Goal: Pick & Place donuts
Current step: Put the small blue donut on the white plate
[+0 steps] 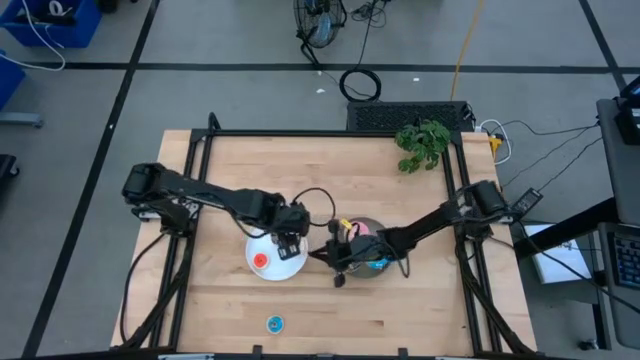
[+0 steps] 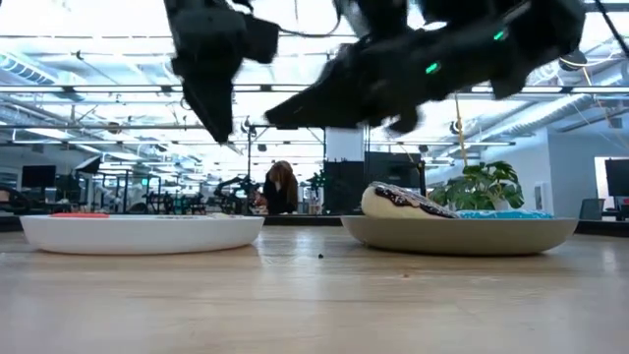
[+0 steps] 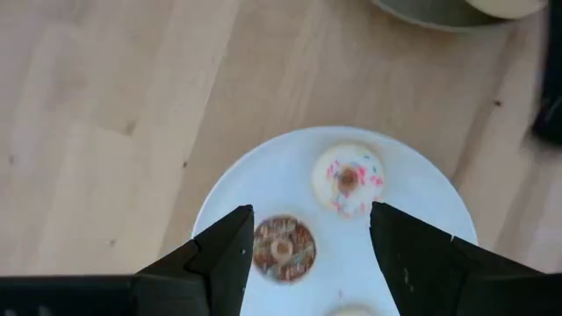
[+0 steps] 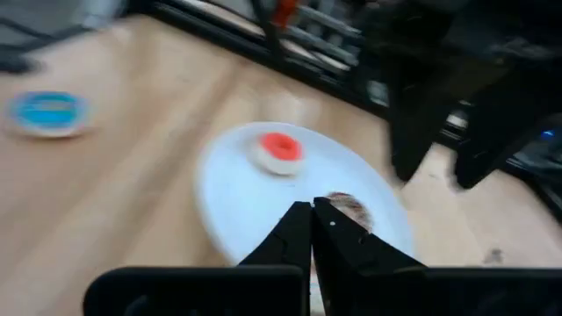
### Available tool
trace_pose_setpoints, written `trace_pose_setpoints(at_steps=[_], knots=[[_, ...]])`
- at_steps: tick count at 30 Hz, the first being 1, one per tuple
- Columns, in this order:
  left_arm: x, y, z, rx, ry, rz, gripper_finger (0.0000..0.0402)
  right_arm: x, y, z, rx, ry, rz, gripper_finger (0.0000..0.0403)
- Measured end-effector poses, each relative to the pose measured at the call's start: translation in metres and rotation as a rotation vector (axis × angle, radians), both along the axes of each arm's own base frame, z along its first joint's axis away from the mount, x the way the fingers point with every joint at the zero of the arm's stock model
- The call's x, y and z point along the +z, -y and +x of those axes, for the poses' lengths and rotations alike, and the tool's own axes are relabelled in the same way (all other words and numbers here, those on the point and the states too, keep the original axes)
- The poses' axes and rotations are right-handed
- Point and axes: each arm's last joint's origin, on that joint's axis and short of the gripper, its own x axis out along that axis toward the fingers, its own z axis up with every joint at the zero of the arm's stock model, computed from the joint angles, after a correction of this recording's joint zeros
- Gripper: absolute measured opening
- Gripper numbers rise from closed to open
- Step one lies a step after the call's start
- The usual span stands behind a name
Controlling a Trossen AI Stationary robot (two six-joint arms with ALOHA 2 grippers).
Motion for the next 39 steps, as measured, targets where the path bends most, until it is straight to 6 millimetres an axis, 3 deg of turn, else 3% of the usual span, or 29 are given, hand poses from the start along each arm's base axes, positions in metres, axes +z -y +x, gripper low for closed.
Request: trace_pose_setpoints(at_steps=[8,14,21,26,35,39], knots=[[0.028,0.016,-0.024,-0.092,0.036,0.026,0.0230,0.023,0.005,-0.052,0.156,-0.011,0.054,0.0000],[0.028,0.039,-0.032,-0.172,0.030,0.065,0.0230,0.031,0.014,-0.096,0.290,0.014,0.096,0.0000],[0.021,0.061,-0.043,-0.255,0.025,0.183,0.0230,0.049,0.029,-0.142,0.269,0.124,0.172,0.0000],[0.011,0.068,-0.049,-0.280,-0.008,0.167,0.0230,0.052,0.041,-0.176,0.245,0.200,0.205,0.0000],[0.008,0.069,-0.050,-0.253,-0.002,0.157,0.0230,0.057,0.058,-0.208,0.140,0.134,0.249,0.0000],[0.008,0.069,-0.050,-0.259,-0.006,0.163,0.0230,0.050,0.059,-0.218,0.215,0.150,0.279,0.0000]])
